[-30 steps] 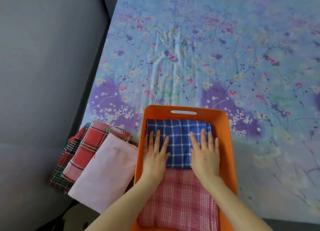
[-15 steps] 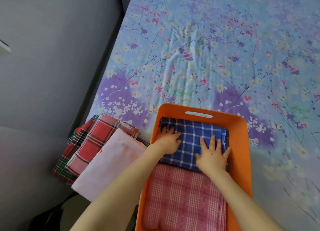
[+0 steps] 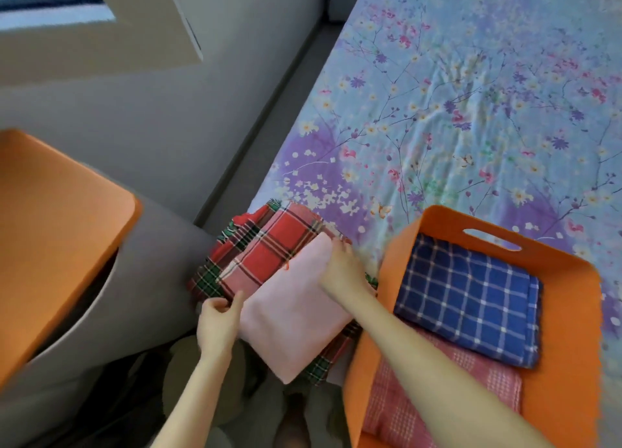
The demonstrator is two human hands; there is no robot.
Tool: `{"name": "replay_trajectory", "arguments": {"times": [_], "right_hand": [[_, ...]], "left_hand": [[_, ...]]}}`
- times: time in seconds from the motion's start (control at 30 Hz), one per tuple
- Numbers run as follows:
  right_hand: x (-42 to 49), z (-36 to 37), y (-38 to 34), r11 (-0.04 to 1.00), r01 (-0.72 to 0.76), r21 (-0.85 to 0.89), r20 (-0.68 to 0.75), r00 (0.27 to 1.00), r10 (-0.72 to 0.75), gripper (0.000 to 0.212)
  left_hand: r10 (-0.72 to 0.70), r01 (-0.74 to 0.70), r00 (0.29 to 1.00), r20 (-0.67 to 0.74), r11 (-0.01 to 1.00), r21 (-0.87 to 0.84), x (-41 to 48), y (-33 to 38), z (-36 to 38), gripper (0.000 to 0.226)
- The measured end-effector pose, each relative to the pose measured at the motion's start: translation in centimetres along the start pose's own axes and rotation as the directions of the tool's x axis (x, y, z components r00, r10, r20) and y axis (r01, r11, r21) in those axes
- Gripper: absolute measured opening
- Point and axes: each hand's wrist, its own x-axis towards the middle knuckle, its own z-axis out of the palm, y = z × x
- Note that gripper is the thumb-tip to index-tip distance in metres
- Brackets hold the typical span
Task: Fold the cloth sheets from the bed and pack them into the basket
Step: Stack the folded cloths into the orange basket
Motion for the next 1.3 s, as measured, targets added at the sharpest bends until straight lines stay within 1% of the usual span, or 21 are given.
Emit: {"name": "replay_trajectory", "arguments": {"times": [0.07, 0.1, 0.17, 0.23, 0.3, 0.37, 0.43, 0.5, 0.57, 0.67, 0.73, 0.8, 0.83, 0.9, 0.93, 1.0, 1.07, 1.1, 1.17, 1.23, 1.3], "right_hand": [[2.5, 0.8, 0.9, 0.968, -0.250, 0.030, 0.043, 0.968, 0.248, 0.061], [3.3, 0.8, 1.7, 0.939, -0.335, 0.073, 0.099, 0.940, 0.327, 0.058], [4.0, 1.5, 2.4, 0.925, -0.378, 0.036, 0.178, 0.913, 0.366, 0.055], [4.5, 2.0, 3.1, 0.932, -0.341, -0.124, 0.159, 0.920, 0.358, 0.067], [4.4, 1.9, 2.9, 0.924, -0.291, -0.250, 0.124, 0.936, 0.328, 0.066], [3.4, 1.6, 2.1, 0.908, -0.223, -0.355, 0.085, 0.959, 0.269, 0.059], [1.9, 0.9, 1.3, 0.900, -0.165, -0.403, 0.039, 0.980, 0.197, 0.041], [-0.2, 0.1, 0.4, 0.912, -0.114, -0.393, 0.014, 0.991, 0.130, 0.029], [-2.7, -1.0, -0.5, 0.942, -0.075, -0.328, -0.027, 0.997, 0.070, 0.027], [-7.7, -4.3, -1.2, 0.988, 0.039, -0.150, -0.202, 0.977, -0.070, 0.019], [-11.8, -7.2, -0.6, 0.992, 0.116, -0.052, -0.364, 0.923, -0.127, 0.017], [-15.5, -9.8, 1.4, 0.995, 0.104, 0.003, -0.486, 0.869, -0.089, 0.027], [-17.3, -10.9, 3.4, 0.998, 0.059, 0.026, -0.540, 0.841, -0.036, 0.031], [-19.5, -11.7, 8.1, 0.991, -0.099, 0.087, -0.600, 0.789, 0.131, 0.030], [-20.6, -11.8, 10.9, 0.973, -0.190, 0.128, -0.603, 0.764, 0.229, 0.029], [-21.9, -10.6, 15.4, 0.914, -0.348, 0.206, -0.530, 0.746, 0.404, 0.026], [-22.8, -8.7, 18.8, 0.857, -0.458, 0.237, -0.457, 0.726, 0.514, 0.026], [-22.9, -7.5, 20.0, 0.837, -0.503, 0.215, -0.434, 0.719, 0.544, 0.028], [-23.0, -4.9, 21.3, 0.818, -0.567, 0.102, -0.380, 0.738, 0.558, 0.031], [-23.0, -2.7, 21.7, 0.821, -0.571, -0.026, -0.321, 0.782, 0.534, 0.033], [-23.1, -1.2, 22.2, 0.829, -0.552, -0.088, -0.312, 0.806, 0.503, 0.040]], "left_hand": [[-0.136, 0.157, 0.974, 0.178, 0.982, -0.109, 0.5, -3.2, -0.1, 0.055], [-0.192, 0.249, 0.935, 0.299, 0.954, -0.166, 0.3, -3.9, 0.3, 0.060], [-0.266, 0.442, 0.808, 0.526, 0.864, -0.242, 0.2, -5.9, 0.9, 0.077], [-0.224, 0.515, 0.731, 0.644, 0.800, -0.308, 0.0, -7.4, 1.9, 0.090], [-0.180, 0.524, 0.747, 0.640, 0.753, -0.399, -0.5, -7.6, 2.8, 0.080], [-0.226, 0.506, 0.822, 0.523, 0.711, -0.489, -0.8, -7.3, 3.4, 0.069], [-0.282, 0.437, 0.894, 0.348, 0.717, -0.543, -1.0, -6.5, 3.5, 0.065], [-0.268, 0.308, 0.951, 0.154, 0.793, -0.526, -1.5, -5.2, 2.4, 0.057], [-0.158, 0.144, 0.987, 0.016, 0.849, -0.509, -2.1, -3.5, 0.4, 0.044], [0.050, -0.070, 0.997, -0.053, 0.867, -0.494, -4.2, 0.3, -2.9, 0.029], [0.196, -0.189, 0.980, -0.036, 0.856, -0.482, -6.5, 3.2, -4.3, 0.025], [0.370, -0.322, 0.929, 0.025, 0.838, -0.440, -9.4, 5.8, -4.6, 0.026], [0.451, -0.381, 0.887, 0.096, 0.835, -0.396, -11.1, 6.8, -4.0, 0.026], [0.559, -0.491, 0.788, 0.258, 0.823, -0.285, -14.4, 8.1, -2.2, 0.023], [0.587, -0.558, 0.738, 0.333, 0.808, -0.188, -16.1, 8.4, -0.7, 0.022], [0.598, -0.667, 0.672, 0.436, 0.745, 0.004, -19.0, 7.7, 2.4, 0.027], [0.565, -0.694, 0.660, 0.495, 0.711, 0.113, -21.8, 5.9, 5.6, 0.039], [0.546, -0.704, 0.663, 0.513, 0.688, 0.176, -22.8, 4.7, 7.0, 0.048], [0.544, -0.754, 0.644, 0.538, 0.572, 0.324, -24.1, 2.3, 9.8, 0.061], [0.521, -0.759, 0.651, 0.552, 0.459, 0.463, -23.9, 0.4, 11.8, 0.073], [0.481, -0.747, 0.658, 0.579, 0.320, 0.583, -23.1, -0.5, 12.7, 0.078]]}}
